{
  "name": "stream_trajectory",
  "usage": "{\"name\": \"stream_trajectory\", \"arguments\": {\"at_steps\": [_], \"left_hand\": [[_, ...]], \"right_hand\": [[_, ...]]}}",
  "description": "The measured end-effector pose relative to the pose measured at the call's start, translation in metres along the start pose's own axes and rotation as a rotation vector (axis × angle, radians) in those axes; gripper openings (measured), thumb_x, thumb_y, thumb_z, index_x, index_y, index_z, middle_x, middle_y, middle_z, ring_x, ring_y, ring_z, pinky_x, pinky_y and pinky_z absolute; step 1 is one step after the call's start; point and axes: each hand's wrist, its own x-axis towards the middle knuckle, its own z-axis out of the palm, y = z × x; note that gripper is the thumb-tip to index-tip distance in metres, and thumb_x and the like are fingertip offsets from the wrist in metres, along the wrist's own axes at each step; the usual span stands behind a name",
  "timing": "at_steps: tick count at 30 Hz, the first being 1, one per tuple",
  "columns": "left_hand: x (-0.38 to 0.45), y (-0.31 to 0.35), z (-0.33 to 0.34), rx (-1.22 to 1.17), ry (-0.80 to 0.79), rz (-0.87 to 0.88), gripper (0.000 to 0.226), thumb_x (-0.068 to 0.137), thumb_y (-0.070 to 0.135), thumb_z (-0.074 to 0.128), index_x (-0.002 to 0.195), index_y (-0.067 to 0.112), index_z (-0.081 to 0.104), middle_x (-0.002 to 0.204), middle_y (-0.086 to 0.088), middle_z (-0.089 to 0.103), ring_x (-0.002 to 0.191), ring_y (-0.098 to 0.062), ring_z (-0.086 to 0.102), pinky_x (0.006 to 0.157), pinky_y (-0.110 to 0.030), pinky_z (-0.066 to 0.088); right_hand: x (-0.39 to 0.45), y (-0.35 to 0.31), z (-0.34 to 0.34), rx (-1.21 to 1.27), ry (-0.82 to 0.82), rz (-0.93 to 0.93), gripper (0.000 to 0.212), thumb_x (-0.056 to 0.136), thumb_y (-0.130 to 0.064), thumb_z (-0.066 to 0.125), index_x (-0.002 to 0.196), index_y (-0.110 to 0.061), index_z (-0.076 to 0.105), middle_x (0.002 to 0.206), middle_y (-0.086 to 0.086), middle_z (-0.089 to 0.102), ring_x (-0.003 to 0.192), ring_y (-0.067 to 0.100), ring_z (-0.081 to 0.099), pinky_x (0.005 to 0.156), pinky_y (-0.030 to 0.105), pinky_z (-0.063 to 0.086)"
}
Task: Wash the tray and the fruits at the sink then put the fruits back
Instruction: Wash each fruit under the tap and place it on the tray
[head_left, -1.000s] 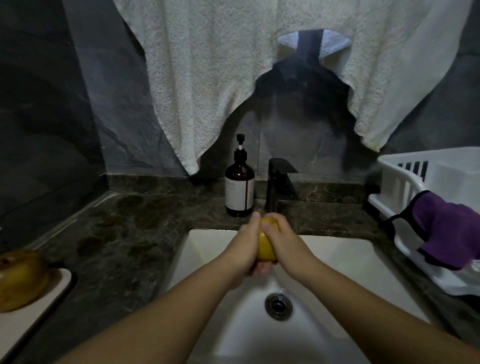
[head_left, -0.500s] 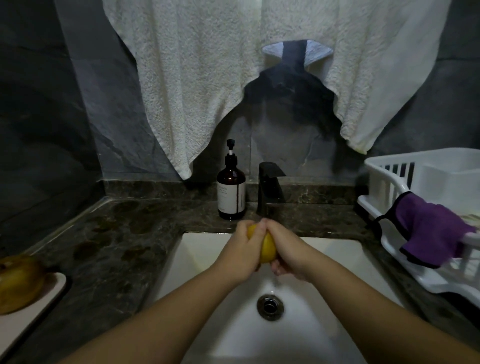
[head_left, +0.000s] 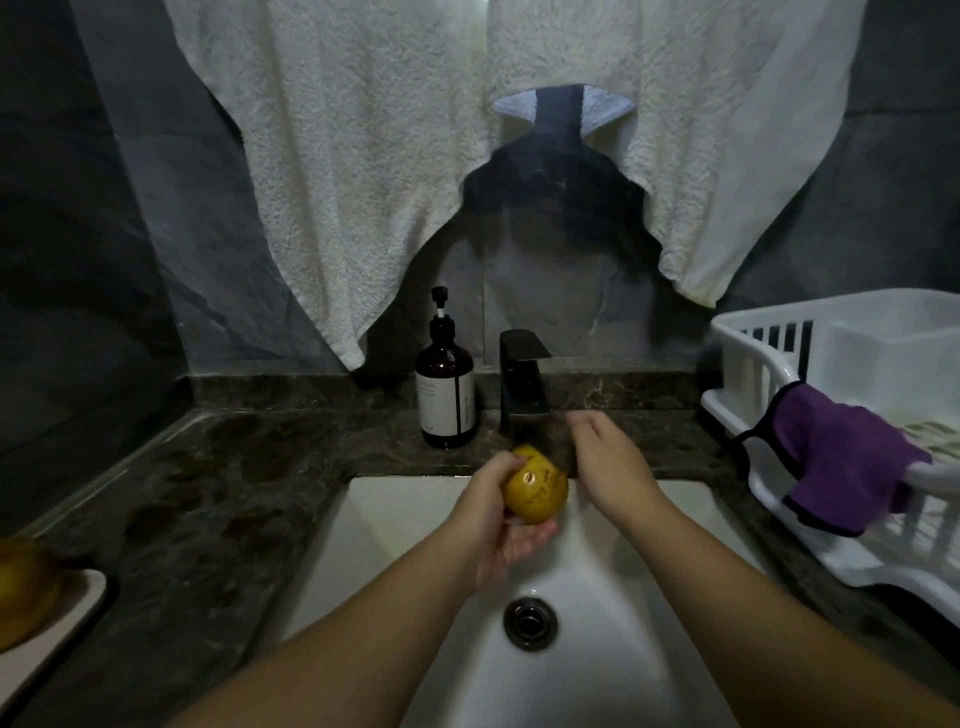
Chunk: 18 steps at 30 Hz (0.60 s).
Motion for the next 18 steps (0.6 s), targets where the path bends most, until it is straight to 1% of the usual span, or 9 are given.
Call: {"name": "stream_trajectory", "arguments": {"at_steps": [1,2,4,7,8,9,13,15,18], "left_hand": [[0.002,-0.002,-0.001,-0.022,0.005,0.020,0.049,0.096,0.041,0.065,0.129,0.005,0.059,0.098,-0.021,0.071,0.063,-0.025,0.070,0.053,-0.029,0.062],[0.002,-0.003,-0.001,-0.041,0.008,0.039,0.049,0.097,0.040,0.065,0.131,0.005,0.059,0.102,-0.021,0.070,0.062,-0.025,0.071,0.054,-0.029,0.062],[0.004,-0.002,-0.003,-0.065,-0.007,0.062,0.048,0.097,0.040,0.065,0.131,0.007,0.059,0.108,-0.021,0.070,0.063,-0.024,0.072,0.055,-0.029,0.062],[0.006,0.000,-0.006,-0.087,0.008,0.094,0.047,0.096,0.040,0.066,0.131,0.009,0.059,0.113,-0.022,0.069,0.064,-0.025,0.071,0.054,-0.028,0.061],[0.006,0.001,-0.007,-0.097,0.019,0.105,0.047,0.096,0.039,0.066,0.131,0.009,0.059,0.112,-0.021,0.069,0.063,-0.025,0.070,0.053,-0.028,0.061],[0.006,0.002,-0.009,-0.112,0.025,0.115,0.047,0.096,0.039,0.066,0.131,0.009,0.060,0.110,-0.021,0.069,0.063,-0.025,0.070,0.053,-0.027,0.060],[0.006,0.007,-0.011,-0.164,0.008,0.156,0.048,0.095,0.040,0.068,0.131,0.010,0.060,0.114,-0.023,0.070,0.068,-0.025,0.073,0.058,-0.030,0.062],[0.006,0.009,-0.011,-0.168,-0.007,0.168,0.046,0.096,0.039,0.067,0.132,0.011,0.059,0.115,-0.023,0.070,0.071,-0.027,0.073,0.061,-0.031,0.063],[0.005,0.008,-0.009,-0.155,-0.025,0.170,0.040,0.097,0.039,0.067,0.125,0.013,0.060,0.109,-0.022,0.070,0.073,-0.028,0.073,0.064,-0.032,0.064]], "right_hand": [[0.001,-0.004,-0.001,-0.015,-0.001,-0.045,0.023,0.105,-0.045,0.042,0.115,-0.037,0.061,0.114,-0.006,0.065,0.096,0.005,0.057,0.071,0.026,0.042],[0.002,-0.008,-0.001,-0.030,-0.002,-0.083,0.021,0.104,-0.045,0.045,0.115,-0.038,0.061,0.114,-0.007,0.063,0.096,0.004,0.056,0.070,0.023,0.039],[0.007,-0.017,-0.004,-0.035,0.023,-0.152,0.021,0.101,-0.046,0.050,0.116,-0.038,0.062,0.117,-0.006,0.062,0.104,0.009,0.058,0.073,0.022,0.040],[0.018,-0.032,-0.005,-0.050,0.022,-0.204,0.024,0.099,-0.048,0.054,0.120,-0.040,0.063,0.122,-0.002,0.062,0.110,0.013,0.059,0.091,0.033,0.049],[0.022,-0.035,-0.004,-0.084,0.002,-0.220,0.028,0.099,-0.049,0.055,0.123,-0.040,0.064,0.124,-0.001,0.062,0.112,0.014,0.059,0.096,0.036,0.049],[0.025,-0.038,-0.004,-0.121,-0.016,-0.235,0.031,0.098,-0.050,0.055,0.126,-0.038,0.064,0.125,0.000,0.061,0.113,0.014,0.059,0.098,0.036,0.048],[0.035,-0.045,-0.003,-0.208,-0.060,-0.249,0.039,0.096,-0.054,0.055,0.131,-0.038,0.062,0.127,-0.001,0.055,0.113,0.015,0.056,0.090,0.032,0.043],[0.037,-0.045,-0.003,-0.240,-0.061,-0.243,0.041,0.096,-0.052,0.056,0.134,-0.038,0.060,0.127,-0.002,0.052,0.115,0.016,0.055,0.090,0.033,0.042],[0.038,-0.044,-0.004,-0.242,-0.068,-0.252,0.045,0.096,-0.051,0.056,0.140,-0.038,0.055,0.124,-0.007,0.044,0.115,0.013,0.050,0.090,0.032,0.040]]}}
